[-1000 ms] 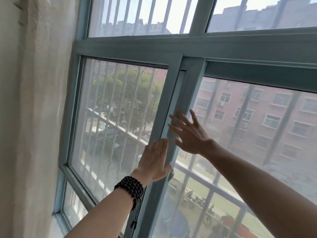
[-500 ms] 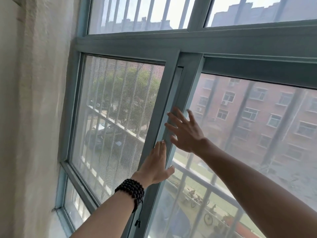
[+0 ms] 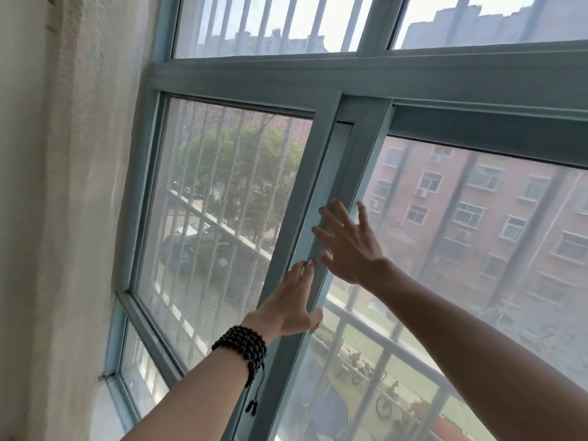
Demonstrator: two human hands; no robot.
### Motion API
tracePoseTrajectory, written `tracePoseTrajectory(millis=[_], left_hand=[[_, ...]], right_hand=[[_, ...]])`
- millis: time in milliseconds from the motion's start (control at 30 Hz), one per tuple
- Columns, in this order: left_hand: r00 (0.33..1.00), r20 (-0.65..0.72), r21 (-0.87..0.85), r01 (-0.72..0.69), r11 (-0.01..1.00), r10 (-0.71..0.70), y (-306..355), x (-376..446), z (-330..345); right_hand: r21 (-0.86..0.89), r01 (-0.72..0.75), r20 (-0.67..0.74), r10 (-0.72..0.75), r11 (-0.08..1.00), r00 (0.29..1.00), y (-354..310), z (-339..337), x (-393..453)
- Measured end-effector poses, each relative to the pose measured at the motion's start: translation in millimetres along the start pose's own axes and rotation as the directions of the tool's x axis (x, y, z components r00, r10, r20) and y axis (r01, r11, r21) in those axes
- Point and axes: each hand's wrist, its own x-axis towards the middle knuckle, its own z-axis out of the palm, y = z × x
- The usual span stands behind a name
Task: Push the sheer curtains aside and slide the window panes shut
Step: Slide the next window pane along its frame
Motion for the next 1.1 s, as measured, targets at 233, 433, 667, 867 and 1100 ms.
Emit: tracePoseTrajectory(millis=[233, 433, 667, 867, 1100], left_hand=[[0.989, -0.009, 0.019, -0.150, 0.988, 0.150, 10.9, -11.8, 12.1], [0.972, -0.029, 0.080, -0.230, 0.970, 0.233, 30.1, -20.9, 19.2], [0.935, -0.066, 0.267, -0.319, 0.909, 0.347, 49.4, -18.6, 21.6], [0.897, -0.186, 0.293, -0.340, 0.894, 0.402, 77.1, -12.4, 25.9], [0.874, -0.234, 0.256, -0.368, 0.894, 0.427, 102.5, -4.8, 27.3]], right_hand=[[-0.016, 0.011, 0.003, -0.011, 1.000, 1.000, 18.9, -2.7, -36.5], [-0.019, -0.010, 0.022, 0.010, 1.000, 1.000, 29.6, -10.3, -65.9], [-0.016, -0.041, 0.011, 0.041, 0.999, 0.999, 44.9, -20.0, -110.0], [0.006, -0.135, -0.010, 0.135, 0.991, 0.991, 49.3, -24.5, -144.2], [-0.049, -0.183, -0.112, 0.177, 0.982, 0.978, 61.3, -29.4, -187.0]])
